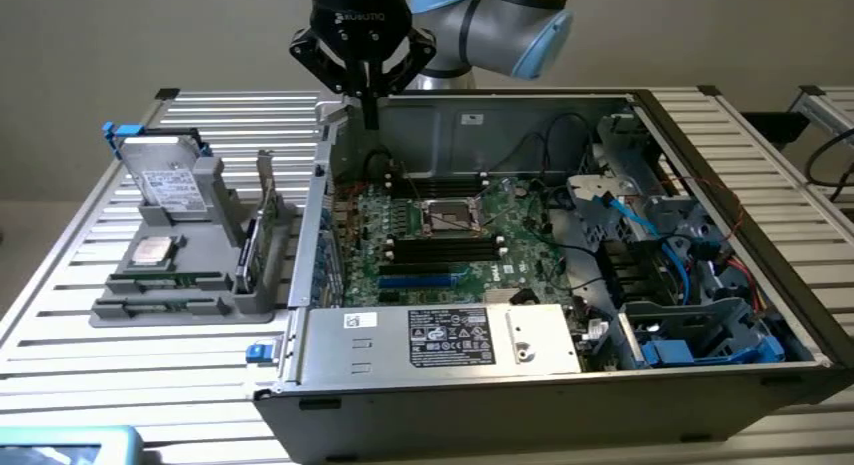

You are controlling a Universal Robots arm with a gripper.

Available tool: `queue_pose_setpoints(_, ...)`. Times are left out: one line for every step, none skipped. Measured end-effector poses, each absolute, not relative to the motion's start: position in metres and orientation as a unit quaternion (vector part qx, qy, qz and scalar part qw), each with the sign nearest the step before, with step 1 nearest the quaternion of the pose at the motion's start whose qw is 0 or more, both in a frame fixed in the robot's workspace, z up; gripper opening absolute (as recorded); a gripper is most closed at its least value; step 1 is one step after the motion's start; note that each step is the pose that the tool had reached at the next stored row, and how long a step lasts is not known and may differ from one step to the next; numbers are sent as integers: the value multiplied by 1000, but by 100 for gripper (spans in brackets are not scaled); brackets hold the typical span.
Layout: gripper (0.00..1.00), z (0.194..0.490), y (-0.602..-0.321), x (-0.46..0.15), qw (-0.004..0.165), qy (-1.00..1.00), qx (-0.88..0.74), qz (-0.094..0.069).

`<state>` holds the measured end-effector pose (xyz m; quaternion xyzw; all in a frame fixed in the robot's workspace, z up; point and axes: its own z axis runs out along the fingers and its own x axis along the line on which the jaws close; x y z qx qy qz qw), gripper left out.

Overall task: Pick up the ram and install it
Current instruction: 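Reach for the ram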

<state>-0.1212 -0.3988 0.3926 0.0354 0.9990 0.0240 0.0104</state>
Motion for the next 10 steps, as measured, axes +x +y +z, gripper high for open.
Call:
queue_pose_setpoints(11,393,-399,-121,10,999,35,24)
queue_pose_setpoints(11,393,-399,-121,10,999,35,24)
queue_pose_setpoints(11,393,-399,-121,10,999,35,24)
queue_pose_setpoints(11,393,-401,-121,10,999,35,24)
queue_pose_setpoints(11,393,-403,-122,10,999,35,24)
queue_pose_setpoints(11,393,-405,-123,10,999,35,24)
queue_pose_setpoints(11,393,-406,-124,10,999,35,24)
queue_pose_setpoints(11,393,-408,-126,10,999,35,24)
queue_pose_setpoints(11,393,-409,-129,10,999,35,24)
queue_pose_setpoints(11,393,-409,-132,10,999,35,24)
